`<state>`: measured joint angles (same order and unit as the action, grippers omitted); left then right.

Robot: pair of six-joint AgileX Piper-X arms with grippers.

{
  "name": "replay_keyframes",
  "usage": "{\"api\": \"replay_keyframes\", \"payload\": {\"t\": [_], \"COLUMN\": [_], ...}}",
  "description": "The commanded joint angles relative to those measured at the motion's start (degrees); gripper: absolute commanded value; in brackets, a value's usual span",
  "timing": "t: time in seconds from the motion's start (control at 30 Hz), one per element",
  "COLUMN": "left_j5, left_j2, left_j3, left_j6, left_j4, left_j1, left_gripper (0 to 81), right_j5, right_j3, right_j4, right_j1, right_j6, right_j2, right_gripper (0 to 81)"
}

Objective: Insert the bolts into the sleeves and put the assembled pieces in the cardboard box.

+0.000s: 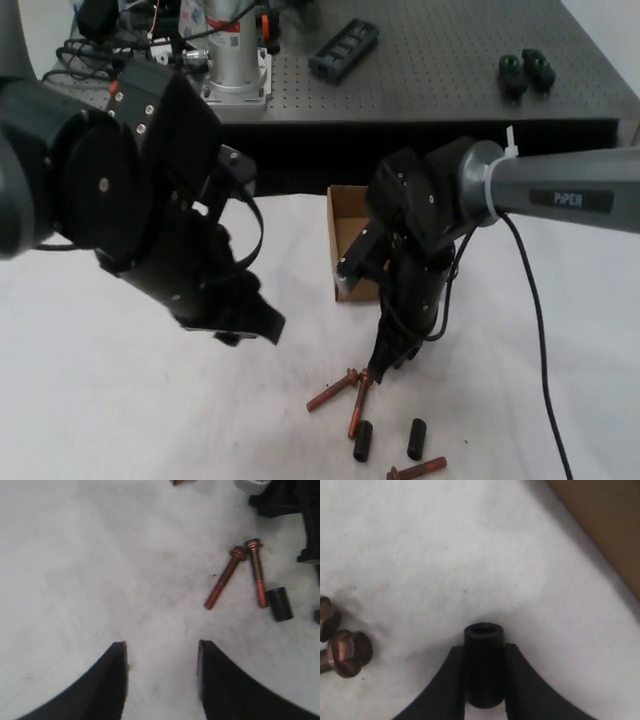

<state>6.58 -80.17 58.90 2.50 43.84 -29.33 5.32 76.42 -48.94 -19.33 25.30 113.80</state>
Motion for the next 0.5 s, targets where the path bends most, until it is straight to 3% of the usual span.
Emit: {"api": "replay_keyframes", "payload": {"t": [0.0, 0.23, 0.47], "left_j5": [6.45, 6.78, 5.49], "left_j2": [-3.59, -15.61, -28.04], "left_j3": [0.09, 7.13, 18.64], "left_j6": [1.99, 7.91, 15.65], "left_j4": [-6.17, -8.27, -1.29], "left_j1": [-0.39, -4.16, -8.49], "left_gripper": [32.7, 32.7, 32.7], "right_j5": [-1.62, -10.29, -10.27], "right_j3": [0.54, -6.37, -20.32], "right_j4": [0.17, 0.84, 2.88], "right_j1": [1.66, 6.56, 10.20], "right_j6": [-2.36, -11.08, -13.46], "right_j2": [-3.36, -15.05, -28.23], "right_gripper": [1.8, 1.8, 1.8]}}
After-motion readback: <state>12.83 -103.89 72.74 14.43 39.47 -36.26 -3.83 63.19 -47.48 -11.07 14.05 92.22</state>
